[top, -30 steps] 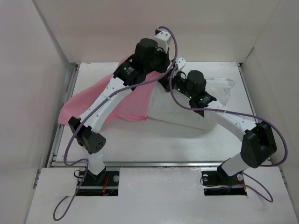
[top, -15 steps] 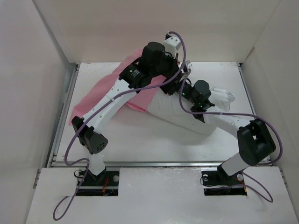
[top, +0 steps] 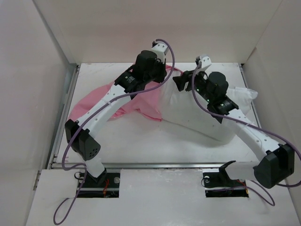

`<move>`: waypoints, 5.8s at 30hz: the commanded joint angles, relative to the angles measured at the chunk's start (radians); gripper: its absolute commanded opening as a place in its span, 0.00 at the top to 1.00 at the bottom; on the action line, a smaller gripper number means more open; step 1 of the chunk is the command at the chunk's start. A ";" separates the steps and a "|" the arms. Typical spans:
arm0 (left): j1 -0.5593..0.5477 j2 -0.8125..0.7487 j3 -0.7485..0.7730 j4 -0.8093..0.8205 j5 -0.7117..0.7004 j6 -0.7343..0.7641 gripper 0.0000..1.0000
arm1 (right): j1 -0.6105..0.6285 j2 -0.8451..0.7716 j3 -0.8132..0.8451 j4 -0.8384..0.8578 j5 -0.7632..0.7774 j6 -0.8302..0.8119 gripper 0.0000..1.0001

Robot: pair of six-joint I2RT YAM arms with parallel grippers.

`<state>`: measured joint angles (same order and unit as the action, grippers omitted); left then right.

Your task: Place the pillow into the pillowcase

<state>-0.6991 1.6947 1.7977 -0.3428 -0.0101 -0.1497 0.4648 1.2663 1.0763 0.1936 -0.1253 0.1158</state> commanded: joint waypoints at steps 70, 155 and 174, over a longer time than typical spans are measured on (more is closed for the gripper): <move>-0.065 0.031 0.155 0.044 0.146 -0.013 0.00 | -0.156 0.123 0.080 -0.112 0.065 0.300 0.22; -0.102 -0.122 -0.196 0.275 0.533 -0.156 0.90 | 0.133 0.239 0.082 -0.028 0.113 0.326 1.00; -0.102 -0.297 -0.268 -0.022 -0.014 -0.091 0.00 | -0.005 0.012 0.097 -0.321 0.232 0.233 0.35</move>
<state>-0.8139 1.5177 1.5600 -0.2993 0.1894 -0.2661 0.4675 1.3399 1.1080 -0.0834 0.0605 0.3809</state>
